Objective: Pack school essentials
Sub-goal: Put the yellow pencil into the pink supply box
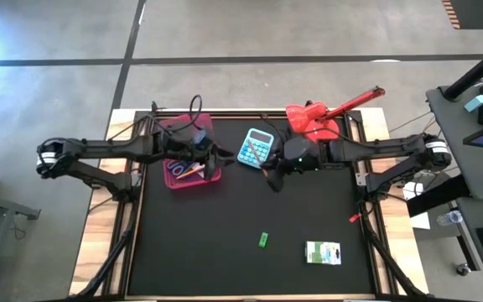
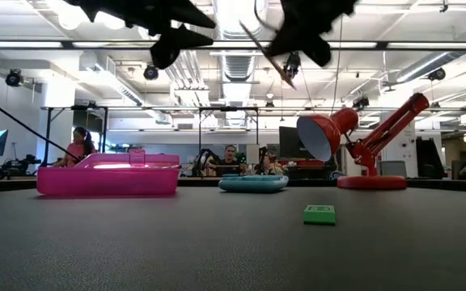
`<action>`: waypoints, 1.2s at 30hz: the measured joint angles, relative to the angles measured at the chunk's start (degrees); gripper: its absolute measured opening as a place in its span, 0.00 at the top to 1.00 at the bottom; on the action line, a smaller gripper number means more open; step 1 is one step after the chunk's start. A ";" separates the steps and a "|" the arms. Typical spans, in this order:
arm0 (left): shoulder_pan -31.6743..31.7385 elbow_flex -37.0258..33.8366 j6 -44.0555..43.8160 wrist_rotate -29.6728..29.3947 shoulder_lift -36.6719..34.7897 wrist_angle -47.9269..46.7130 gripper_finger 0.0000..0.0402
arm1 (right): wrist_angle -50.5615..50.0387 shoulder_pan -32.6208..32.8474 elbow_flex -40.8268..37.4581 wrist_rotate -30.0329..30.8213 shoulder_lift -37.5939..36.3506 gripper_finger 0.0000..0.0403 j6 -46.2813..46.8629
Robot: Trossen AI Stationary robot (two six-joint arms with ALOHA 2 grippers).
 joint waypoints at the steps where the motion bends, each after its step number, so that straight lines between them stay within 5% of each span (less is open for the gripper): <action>1: -0.19 -0.02 0.02 -0.02 0.42 1.43 0.68 | 0.30 0.00 1.46 0.43 0.31 0.97 -0.99; 10: -0.45 -0.06 -2.93 -0.11 3.02 16.14 0.68 | 1.22 0.00 12.40 2.00 5.66 0.97 -9.81; 20: -0.41 -0.08 -3.04 -1.49 2.89 19.78 0.68 | 0.83 0.02 19.93 1.93 11.78 0.97 -14.80; 29: -0.40 -0.19 -2.88 -1.38 1.94 19.57 0.96 | 0.67 0.02 20.42 1.78 12.30 0.97 -15.35; 36: -0.37 -0.19 -2.81 -1.42 1.88 19.64 0.99 | 0.67 0.02 20.55 1.62 12.19 0.97 -14.19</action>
